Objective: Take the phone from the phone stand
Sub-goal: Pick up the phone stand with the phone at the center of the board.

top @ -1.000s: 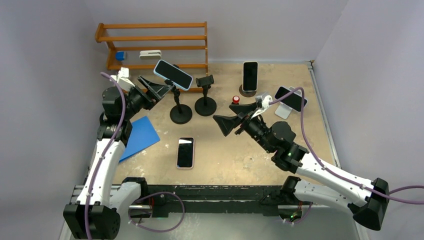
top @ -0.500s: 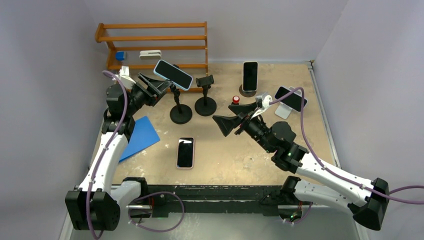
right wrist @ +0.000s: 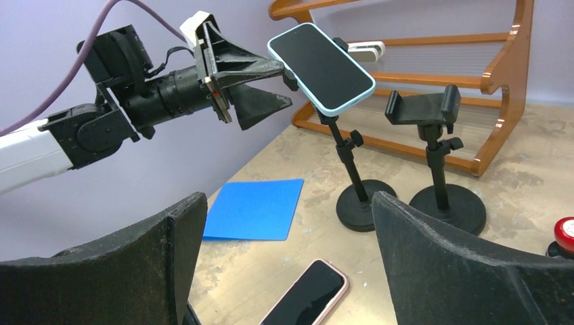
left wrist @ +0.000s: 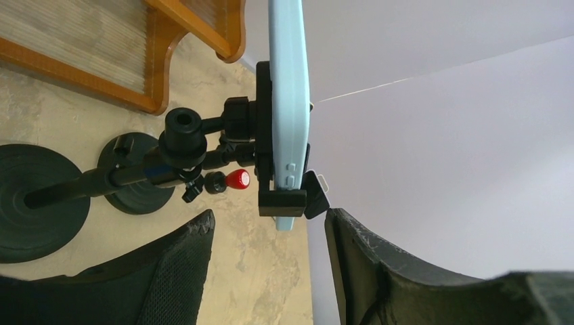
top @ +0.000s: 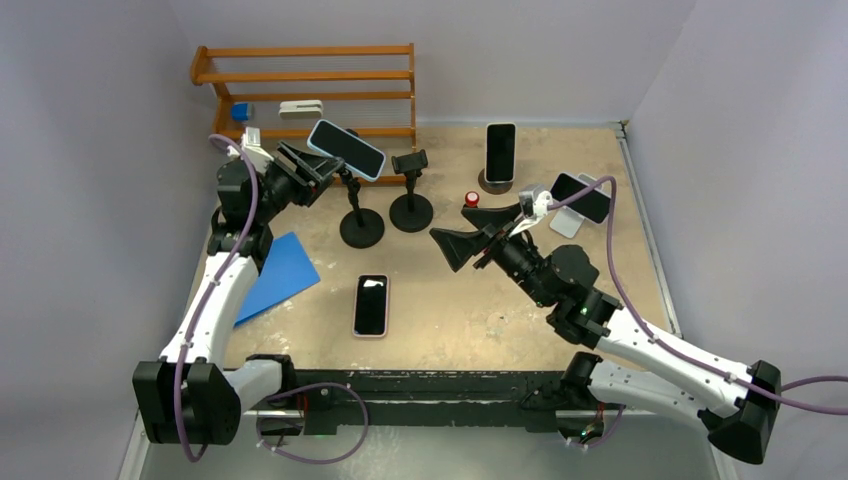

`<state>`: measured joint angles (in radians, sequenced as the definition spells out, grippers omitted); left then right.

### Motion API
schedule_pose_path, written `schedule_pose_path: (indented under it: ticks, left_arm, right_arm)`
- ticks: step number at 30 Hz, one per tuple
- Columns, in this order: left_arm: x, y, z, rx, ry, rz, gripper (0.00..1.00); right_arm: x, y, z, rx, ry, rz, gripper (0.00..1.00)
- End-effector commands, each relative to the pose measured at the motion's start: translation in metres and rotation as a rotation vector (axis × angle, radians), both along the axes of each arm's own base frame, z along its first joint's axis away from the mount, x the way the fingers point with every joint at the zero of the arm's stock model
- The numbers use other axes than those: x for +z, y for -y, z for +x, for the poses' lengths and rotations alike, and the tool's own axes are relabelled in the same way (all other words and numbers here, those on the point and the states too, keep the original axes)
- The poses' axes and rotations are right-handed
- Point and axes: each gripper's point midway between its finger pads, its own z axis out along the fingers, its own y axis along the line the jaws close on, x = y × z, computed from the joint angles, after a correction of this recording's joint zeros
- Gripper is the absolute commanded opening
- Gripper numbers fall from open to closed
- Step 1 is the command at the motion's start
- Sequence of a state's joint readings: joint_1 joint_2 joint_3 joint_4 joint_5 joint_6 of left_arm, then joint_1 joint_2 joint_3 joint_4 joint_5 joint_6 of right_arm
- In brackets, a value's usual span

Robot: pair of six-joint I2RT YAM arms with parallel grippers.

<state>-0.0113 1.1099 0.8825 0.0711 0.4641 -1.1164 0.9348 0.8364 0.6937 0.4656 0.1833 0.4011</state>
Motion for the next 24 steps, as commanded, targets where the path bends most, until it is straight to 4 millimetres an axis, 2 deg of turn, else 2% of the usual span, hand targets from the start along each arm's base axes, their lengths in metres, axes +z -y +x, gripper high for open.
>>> schedule_pose_path:
  ticks: [1,16,24]
  left_arm:
    - [0.04,-0.001,0.008,0.004,0.112,-0.021,0.58]
    - [0.042,0.016,0.018,-0.02,0.132,0.05,0.53]
    - [0.043,0.016,0.021,-0.007,0.137,0.075,0.5]
  right_arm:
    - [0.007,0.007,0.0,-0.021,0.013,0.037,0.92]
    - [-0.002,0.008,-0.001,-0.021,-0.004,0.027,0.92]
    - [-0.005,0.009,-0.002,-0.018,-0.01,0.023,0.92]
